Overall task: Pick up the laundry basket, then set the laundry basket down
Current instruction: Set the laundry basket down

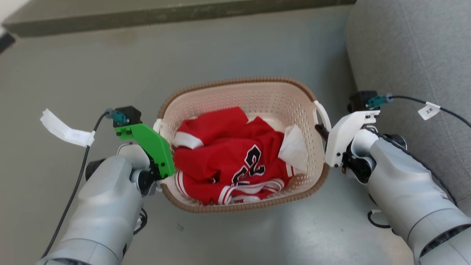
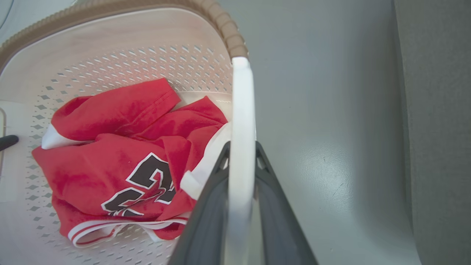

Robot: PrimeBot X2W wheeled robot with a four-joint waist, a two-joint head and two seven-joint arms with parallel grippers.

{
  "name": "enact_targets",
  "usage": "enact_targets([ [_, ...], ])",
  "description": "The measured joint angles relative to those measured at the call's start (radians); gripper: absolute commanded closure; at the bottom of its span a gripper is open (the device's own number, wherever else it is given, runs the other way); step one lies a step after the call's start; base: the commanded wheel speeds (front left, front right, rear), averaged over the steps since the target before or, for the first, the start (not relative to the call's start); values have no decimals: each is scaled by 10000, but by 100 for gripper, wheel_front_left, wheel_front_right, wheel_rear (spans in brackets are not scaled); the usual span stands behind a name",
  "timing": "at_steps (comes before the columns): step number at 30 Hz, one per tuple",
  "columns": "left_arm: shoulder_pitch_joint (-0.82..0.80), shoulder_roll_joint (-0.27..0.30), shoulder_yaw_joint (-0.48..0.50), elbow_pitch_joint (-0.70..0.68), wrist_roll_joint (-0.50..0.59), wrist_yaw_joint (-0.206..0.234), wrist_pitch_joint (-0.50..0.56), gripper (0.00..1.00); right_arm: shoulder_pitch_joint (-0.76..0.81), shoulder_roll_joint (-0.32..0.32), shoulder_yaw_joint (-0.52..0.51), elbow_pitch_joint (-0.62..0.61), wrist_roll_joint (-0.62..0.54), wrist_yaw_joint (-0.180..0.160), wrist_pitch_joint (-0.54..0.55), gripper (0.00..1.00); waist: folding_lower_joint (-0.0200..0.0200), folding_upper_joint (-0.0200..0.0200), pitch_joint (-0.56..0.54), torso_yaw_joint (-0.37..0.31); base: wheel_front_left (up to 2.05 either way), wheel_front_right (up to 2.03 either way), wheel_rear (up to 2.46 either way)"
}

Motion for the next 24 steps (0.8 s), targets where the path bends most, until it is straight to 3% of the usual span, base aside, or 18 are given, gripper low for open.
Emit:
enact_targets([
  [24,-1744,-36,-151,-399,516,583,-1569,100,-1649,-370,-86,-307,-357,-56,-1641,100,1,0,3082,80,0,0,0],
])
